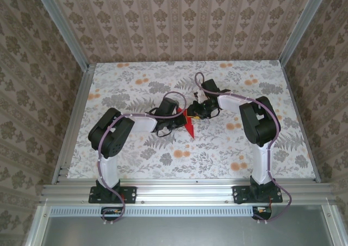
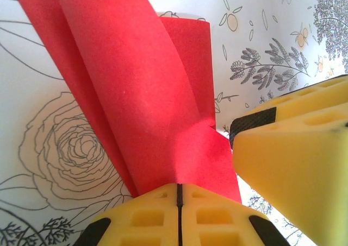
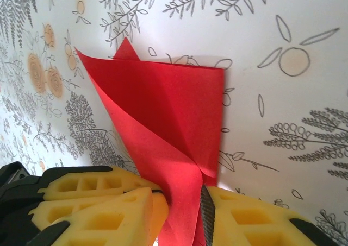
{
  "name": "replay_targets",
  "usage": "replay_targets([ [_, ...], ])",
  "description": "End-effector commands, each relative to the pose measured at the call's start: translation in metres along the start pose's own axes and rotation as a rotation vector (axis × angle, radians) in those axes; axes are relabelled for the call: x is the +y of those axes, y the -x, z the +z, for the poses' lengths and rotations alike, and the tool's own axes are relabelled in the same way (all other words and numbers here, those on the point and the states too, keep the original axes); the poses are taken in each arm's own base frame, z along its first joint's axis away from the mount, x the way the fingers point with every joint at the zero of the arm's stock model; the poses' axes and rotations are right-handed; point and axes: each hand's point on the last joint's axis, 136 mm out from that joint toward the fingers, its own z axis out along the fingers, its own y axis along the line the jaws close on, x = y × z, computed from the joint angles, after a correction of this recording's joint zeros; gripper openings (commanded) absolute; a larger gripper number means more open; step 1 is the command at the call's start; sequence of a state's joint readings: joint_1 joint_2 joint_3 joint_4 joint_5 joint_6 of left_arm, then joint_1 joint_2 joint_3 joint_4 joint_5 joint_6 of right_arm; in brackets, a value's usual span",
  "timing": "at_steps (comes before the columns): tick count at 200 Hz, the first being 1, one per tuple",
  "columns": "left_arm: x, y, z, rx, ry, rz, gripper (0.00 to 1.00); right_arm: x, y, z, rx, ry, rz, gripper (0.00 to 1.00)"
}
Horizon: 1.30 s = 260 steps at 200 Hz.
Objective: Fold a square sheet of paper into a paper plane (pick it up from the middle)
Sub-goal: Fold the wing for the fifth time at the center of the table.
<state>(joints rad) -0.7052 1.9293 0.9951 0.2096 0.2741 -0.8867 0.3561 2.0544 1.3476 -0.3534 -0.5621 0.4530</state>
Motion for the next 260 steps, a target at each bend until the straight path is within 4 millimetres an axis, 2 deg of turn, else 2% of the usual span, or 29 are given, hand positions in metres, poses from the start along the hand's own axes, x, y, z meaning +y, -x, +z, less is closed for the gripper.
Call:
replay_targets([
  [1,0.006,-0.001,-0.001,0.007,0.026,0.01,0.08,0.007,0.002,0.002,0.009,0.028,-0.03,0.31],
  [48,0.008,-0.004,-0.002,0.018,0.034,0.02,0.07,-0.005,0.001,0.007,0.027,-0.022,-0.027,0.31],
  [75,0.01,-0.002,-0.003,0.012,0.039,0.019,0.06,-0.005,-0.002,0.007,0.043,-0.024,-0.024,0.26],
  [114,0.012,-0.003,-0.004,0.015,0.045,0.023,0.06,0.008,-0.008,-0.02,-0.013,-0.015,-0.032,0.3],
  [144,0.014,-0.005,-0.003,0.018,0.047,0.023,0.06,0.002,-0.031,-0.031,-0.008,-0.039,0.006,0.32],
  [191,0.012,-0.003,-0.004,0.012,0.044,0.022,0.06,0.001,-0.073,-0.024,0.083,-0.011,0.058,0.31],
  [219,0.013,-0.002,-0.004,0.008,0.048,0.021,0.06,0.004,-0.082,-0.017,0.117,0.028,0.064,0.31],
  [260,0.013,-0.002,-0.003,0.008,0.051,0.018,0.06,0.009,-0.084,-0.012,0.128,0.08,0.057,0.28],
])
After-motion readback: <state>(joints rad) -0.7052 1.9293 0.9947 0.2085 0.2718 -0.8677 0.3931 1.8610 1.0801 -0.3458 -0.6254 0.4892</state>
